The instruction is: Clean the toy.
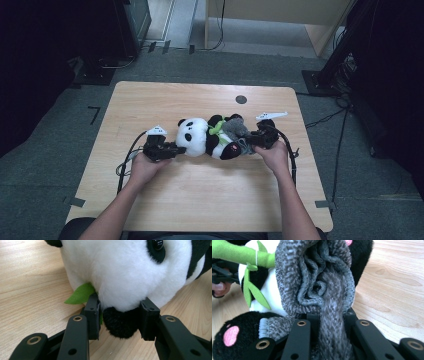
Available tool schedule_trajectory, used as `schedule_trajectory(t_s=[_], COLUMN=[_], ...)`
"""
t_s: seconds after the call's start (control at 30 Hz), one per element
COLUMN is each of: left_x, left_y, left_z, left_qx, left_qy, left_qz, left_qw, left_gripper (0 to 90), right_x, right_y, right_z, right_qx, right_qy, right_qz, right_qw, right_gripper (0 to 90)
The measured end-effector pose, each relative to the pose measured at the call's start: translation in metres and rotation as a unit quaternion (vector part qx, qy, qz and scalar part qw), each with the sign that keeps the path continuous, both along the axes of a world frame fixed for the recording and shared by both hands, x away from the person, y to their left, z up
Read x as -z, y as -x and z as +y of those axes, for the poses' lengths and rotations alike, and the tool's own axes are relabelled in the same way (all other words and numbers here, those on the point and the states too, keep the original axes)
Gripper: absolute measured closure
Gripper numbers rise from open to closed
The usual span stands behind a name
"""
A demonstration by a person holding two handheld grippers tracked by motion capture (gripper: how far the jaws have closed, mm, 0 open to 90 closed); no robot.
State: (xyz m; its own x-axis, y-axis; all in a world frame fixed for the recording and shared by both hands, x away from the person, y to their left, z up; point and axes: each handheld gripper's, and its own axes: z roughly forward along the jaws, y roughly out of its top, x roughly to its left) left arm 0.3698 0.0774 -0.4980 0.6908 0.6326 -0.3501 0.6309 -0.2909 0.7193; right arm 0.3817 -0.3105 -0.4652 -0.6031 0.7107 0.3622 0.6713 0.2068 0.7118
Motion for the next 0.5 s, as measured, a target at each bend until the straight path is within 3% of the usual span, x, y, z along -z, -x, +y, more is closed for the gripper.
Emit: schedule_trajectory(t_s=[0.2,0.3,0.5], left_x=[-0.001,-0.001,-0.001], left_y=[-0.004,-0.005,-0.008], left_z=[0.0,0.0,0.001], left_qx=[-0.004,-0.006,-0.009], left_qy=[0.004,0.006,0.012], left_qz=[0.006,0.011,0.017], left_qw=[1.0,0.9999,0.9997], left_gripper=[60.0,60.0,60.0], right_x=[0.006,0.008,0.019], right_y=[0.002,0.002,0.002], right_z=[-0.003,-0.006,-0.011], right_qx=[0.017,0.022,0.039], right_qy=[-0.003,0.007,0.032], right_qz=[0.001,0.003,0.033], right_qw=[0.9999,0.9997,0.9982], right_gripper=[76.4,76.4,76.5])
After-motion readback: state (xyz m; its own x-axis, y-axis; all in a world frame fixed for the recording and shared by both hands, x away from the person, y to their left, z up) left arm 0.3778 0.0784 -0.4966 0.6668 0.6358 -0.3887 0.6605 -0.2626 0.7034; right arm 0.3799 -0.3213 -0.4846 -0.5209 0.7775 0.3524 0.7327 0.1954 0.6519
